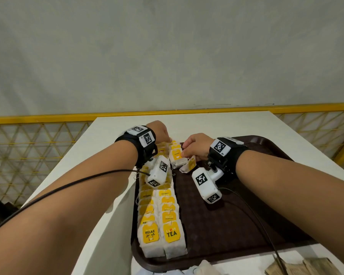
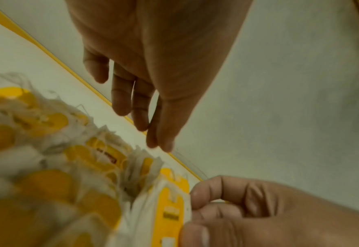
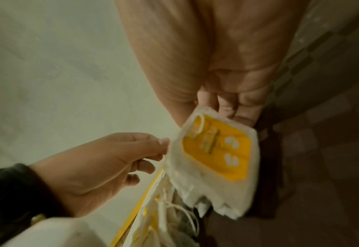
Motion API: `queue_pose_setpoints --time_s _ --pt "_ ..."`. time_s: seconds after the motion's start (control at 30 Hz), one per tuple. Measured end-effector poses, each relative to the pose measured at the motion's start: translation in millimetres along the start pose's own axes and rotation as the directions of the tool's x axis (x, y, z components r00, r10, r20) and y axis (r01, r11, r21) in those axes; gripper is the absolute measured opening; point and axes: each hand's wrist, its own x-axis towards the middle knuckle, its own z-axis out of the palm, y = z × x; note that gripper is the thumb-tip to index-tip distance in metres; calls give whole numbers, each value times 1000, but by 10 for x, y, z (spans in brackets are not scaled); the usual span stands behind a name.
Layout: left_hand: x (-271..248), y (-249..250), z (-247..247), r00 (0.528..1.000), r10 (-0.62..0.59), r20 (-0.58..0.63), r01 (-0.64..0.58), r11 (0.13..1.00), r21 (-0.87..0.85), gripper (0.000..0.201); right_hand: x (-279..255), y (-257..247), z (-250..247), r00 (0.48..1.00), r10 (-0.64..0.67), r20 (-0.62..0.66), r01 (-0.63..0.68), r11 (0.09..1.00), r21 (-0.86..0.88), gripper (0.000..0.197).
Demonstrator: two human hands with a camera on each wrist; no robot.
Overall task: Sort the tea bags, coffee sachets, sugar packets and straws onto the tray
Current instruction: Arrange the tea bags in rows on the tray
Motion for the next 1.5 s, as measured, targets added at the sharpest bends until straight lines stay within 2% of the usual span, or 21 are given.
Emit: queue_pose_setpoints --time_s 0.1,0.17,0.3,0.47,0.57,0.7,0.8,0.93,1.07,1.23,1.4,1.5 --pt "-40 -6 -29 996 10 90 -9 1000 -5 35 6 15 -5 1000 -6 0 6 1000 6 20" --pt "-51 -8 2 991 23 132 -25 1000 11 30 -1 11 0 1000 -20 1 20 1000 14 20" --pt "-36 8 68 995 22 94 -25 999 24 25 -36 -17 6 999 -40 -8 40 999 -12 15" --pt "13 -9 71 999 -8 47 7 1000 17 23 -93 -40 -25 996 5 85 2 997 -78 26" --pt "-30 -10 -5 999 13 36 -12 999 -30 25 -107 -34 -8 996 -4 89 14 994 -111 31" --pt "-130 -51 -105 990 38 136 -25 995 -96 24 -138 -21 11 999 -18 30 21 994 -104 31" --pt "-192 -48 -113 973 77 218 -62 995 -76 20 -141 4 36 1000 -17 -5 16 997 -78 30" --pt "-226 -11 -90 963 118 243 -115 993 -26 7 -135 29 32 999 -15 -30 13 998 -62 29" --pt "-205 6 -73 966 105 237 -115 993 27 14 -138 56 12 999 -21 -34 20 999 -26 27" --pt "-202 59 -112 970 58 235 -53 998 -27 28 -123 89 19 999 -26 -43 26 1000 14 26" --pt "-156 26 -76 964 99 245 -93 995 -38 20 -138 75 24 998 -37 -46 38 999 18 25" --pt "-105 36 -82 973 106 206 -110 994 6 26 -164 61 41 998 -56 -12 56 998 -33 25"
